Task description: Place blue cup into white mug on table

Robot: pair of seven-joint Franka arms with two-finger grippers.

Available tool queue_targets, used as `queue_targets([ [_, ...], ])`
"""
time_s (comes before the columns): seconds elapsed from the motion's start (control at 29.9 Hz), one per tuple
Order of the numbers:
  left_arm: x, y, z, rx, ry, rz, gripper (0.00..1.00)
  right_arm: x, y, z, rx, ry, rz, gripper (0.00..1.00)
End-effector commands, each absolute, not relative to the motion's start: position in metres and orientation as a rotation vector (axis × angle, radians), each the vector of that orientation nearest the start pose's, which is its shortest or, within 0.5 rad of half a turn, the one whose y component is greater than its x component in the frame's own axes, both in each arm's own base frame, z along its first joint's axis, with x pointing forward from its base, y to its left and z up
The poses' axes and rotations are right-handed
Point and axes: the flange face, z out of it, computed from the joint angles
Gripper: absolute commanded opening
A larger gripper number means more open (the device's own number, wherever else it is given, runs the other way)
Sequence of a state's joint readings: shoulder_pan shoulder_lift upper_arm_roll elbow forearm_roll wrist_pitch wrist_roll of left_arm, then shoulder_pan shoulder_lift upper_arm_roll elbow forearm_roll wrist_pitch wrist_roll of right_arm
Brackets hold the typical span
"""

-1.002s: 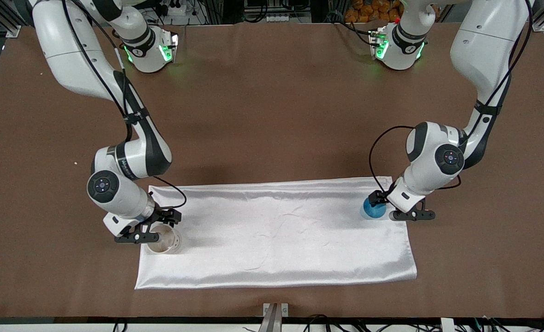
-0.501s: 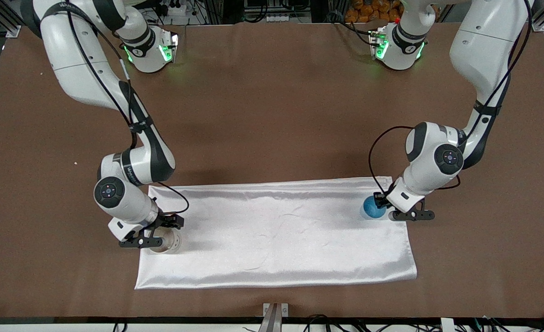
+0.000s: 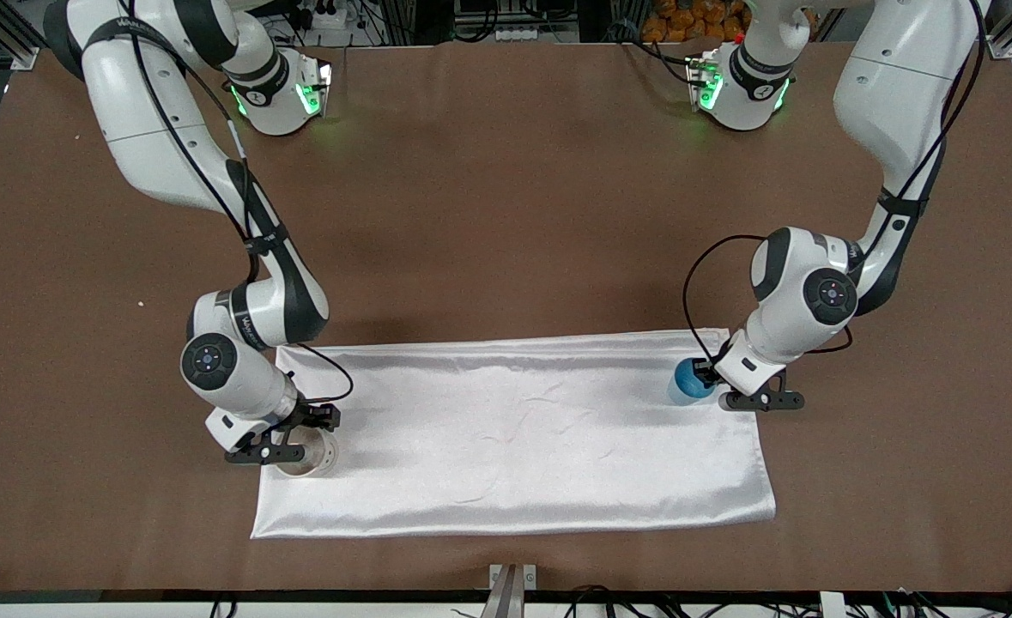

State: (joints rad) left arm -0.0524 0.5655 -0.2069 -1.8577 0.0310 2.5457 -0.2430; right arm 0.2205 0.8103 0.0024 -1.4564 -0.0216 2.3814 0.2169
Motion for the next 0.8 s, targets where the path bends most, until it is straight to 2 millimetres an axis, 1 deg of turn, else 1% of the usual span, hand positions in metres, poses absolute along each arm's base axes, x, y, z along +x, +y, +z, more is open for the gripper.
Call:
queue_targets([
  [0.0,0.640,-0.158,0.232,-3.246,-0.007,-0.198,0.00,0.722,0.161,0.213,-3.122,-0.043,-0.207,0.02],
  [0.03,0.640,-0.158,0.233,-3.245,-0.005,-0.201,0.00,0.722,0.161,0.213,-3.121,-0.041,-0.209,0.00],
  [0.2,0.641,-0.157,0.241,-3.243,-0.002,-0.219,0.00,0.722,0.161,0.213,-3.120,-0.039,-0.209,0.00],
  [0.33,0.642,-0.156,0.249,-3.243,-0.007,-0.236,0.00,0.721,0.165,0.215,-3.115,-0.040,-0.212,0.00],
  [0.57,0.644,-0.155,0.265,-3.241,-0.005,-0.271,0.00,0.719,0.180,0.230,-3.095,-0.049,-0.221,0.00],
  [0.63,0.645,-0.155,0.272,-3.238,-0.002,-0.287,0.00,0.717,0.189,0.240,-3.082,-0.067,-0.226,0.00],
  [0.7,0.645,-0.154,0.276,-3.236,-0.003,-0.292,0.00,0.713,0.196,0.247,-3.075,-0.074,-0.193,0.00],
  [0.77,0.645,-0.153,0.281,-3.235,-0.005,-0.290,0.00,0.708,0.199,0.255,-3.076,-0.063,-0.137,0.00],
])
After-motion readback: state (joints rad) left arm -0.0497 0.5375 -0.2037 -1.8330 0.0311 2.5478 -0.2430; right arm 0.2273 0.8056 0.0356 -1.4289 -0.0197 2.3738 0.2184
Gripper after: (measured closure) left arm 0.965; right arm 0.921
